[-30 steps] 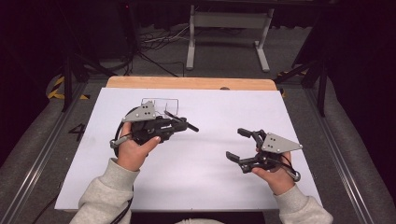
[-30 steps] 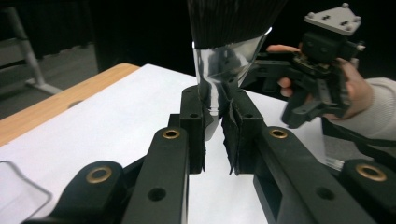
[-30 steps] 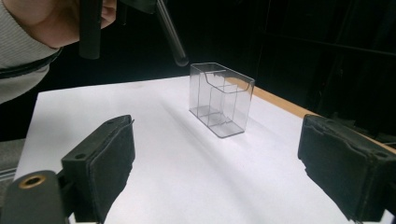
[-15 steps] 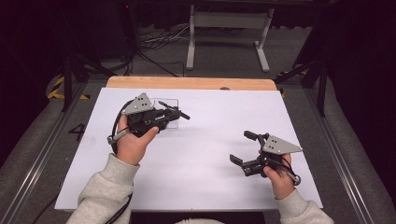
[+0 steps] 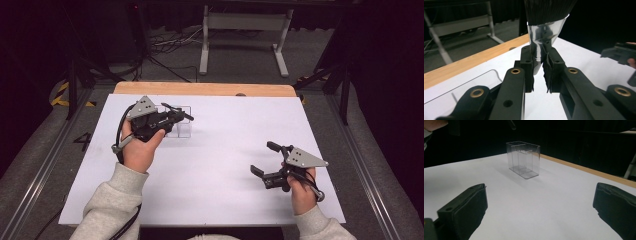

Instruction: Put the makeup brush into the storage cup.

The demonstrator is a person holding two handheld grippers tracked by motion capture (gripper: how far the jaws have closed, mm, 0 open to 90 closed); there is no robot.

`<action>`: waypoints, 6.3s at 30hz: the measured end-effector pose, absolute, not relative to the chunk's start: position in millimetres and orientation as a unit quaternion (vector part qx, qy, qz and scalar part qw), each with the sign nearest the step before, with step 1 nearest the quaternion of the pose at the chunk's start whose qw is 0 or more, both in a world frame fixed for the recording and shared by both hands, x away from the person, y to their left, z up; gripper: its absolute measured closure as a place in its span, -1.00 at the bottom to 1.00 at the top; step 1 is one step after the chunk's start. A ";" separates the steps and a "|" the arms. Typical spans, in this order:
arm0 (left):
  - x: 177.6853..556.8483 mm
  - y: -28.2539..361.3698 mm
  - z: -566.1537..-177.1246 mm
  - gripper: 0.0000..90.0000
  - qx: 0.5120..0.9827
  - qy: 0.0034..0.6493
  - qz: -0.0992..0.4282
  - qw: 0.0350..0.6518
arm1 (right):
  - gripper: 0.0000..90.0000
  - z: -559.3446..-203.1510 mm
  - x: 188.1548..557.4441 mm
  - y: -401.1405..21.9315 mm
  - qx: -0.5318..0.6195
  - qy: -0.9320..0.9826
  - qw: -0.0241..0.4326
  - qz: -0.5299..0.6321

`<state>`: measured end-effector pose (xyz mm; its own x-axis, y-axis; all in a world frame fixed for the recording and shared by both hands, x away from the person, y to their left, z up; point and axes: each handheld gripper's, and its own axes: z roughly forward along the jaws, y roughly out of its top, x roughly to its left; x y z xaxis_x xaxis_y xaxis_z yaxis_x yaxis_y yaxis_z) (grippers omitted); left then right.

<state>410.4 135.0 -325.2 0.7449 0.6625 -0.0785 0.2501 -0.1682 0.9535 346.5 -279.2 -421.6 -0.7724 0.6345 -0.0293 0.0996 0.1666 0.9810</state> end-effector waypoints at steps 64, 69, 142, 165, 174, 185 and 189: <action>456.1 127.1 -371.2 0.75 0.741 0.419 0.222 0.475 | -1.00 -418.8 346.1 -289.6 0.258 0.718 0.241 0.600; 458.4 128.6 -374.4 0.75 0.743 0.425 0.215 0.470 | -1.00 -419.0 346.3 -289.7 0.258 0.718 0.239 0.601; 344.7 215.2 -394.2 -1.00 0.687 0.306 0.257 0.607 | -1.00 -413.3 350.2 -316.5 0.256 0.722 0.231 0.600; 331.4 236.0 -442.4 -1.00 0.698 0.304 0.256 0.596 | -1.00 -430.2 346.2 -326.5 0.248 0.727 0.228 0.598; 338.0 243.5 -457.0 -0.98 0.708 0.302 0.261 0.583 | -1.00 -438.6 346.2 -326.0 0.249 0.735 0.227 0.588; 340.5 240.1 -462.8 -0.98 0.707 0.300 0.247 0.591 | -1.00 -443.6 347.8 -328.5 0.261 0.730 0.221 0.592; 340.3 239.9 -461.8 -0.98 0.708 0.299 0.247 0.590 | -1.00 -442.3 347.1 -328.4 0.259 0.729 0.223 0.593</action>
<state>340.3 239.9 -461.8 0.6988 0.7153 -0.0032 0.1319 -0.1245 0.9834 347.1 -328.4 -442.3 -0.7660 0.6426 -0.0182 0.1128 0.1623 0.9803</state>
